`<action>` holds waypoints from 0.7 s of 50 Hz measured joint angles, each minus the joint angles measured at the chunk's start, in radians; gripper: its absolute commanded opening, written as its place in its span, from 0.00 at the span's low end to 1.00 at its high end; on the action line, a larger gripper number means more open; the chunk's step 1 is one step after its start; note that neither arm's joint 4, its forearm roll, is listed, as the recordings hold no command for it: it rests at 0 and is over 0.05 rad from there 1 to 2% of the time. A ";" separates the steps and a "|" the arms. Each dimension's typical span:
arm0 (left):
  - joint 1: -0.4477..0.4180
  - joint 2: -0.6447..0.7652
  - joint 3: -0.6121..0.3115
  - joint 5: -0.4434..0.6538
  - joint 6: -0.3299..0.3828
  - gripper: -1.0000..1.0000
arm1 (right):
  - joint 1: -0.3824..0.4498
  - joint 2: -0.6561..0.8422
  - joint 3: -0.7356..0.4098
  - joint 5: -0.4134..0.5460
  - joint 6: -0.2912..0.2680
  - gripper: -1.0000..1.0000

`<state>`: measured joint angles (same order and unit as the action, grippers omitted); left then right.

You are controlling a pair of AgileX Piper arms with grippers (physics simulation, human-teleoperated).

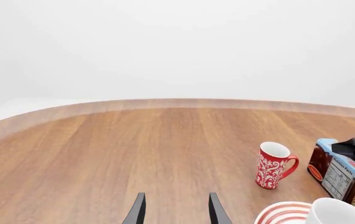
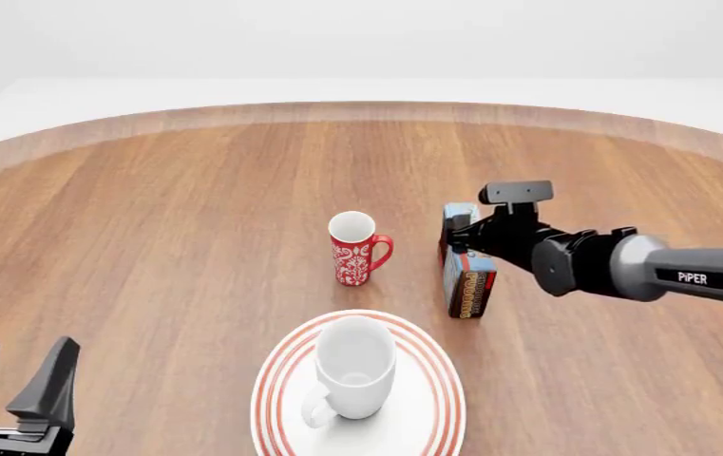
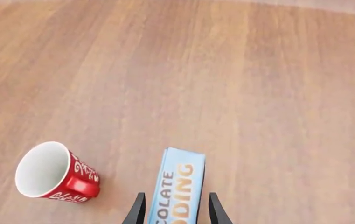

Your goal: Pick up the white mug and put it on the plate, and put the chocolate pudding to the right of the plate.

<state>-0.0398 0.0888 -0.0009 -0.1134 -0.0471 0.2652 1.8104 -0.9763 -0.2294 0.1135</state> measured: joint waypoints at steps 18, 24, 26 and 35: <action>0.001 -0.003 0.000 0.002 -0.001 1.00 | 0.004 0.017 -0.008 -0.002 0.000 1.00; 0.001 -0.001 0.000 0.000 -0.001 1.00 | 0.005 0.022 -0.010 -0.002 0.000 1.00; 0.001 -0.001 0.000 0.000 -0.001 1.00 | 0.006 0.023 -0.011 -0.002 0.000 1.00; 0.001 0.001 0.000 -0.001 -0.001 1.00 | 0.008 0.031 -0.016 -0.003 0.004 1.00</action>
<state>-0.0387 0.0893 -0.0008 -0.1148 -0.0482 0.2731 1.8417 -0.9922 -0.2328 0.1178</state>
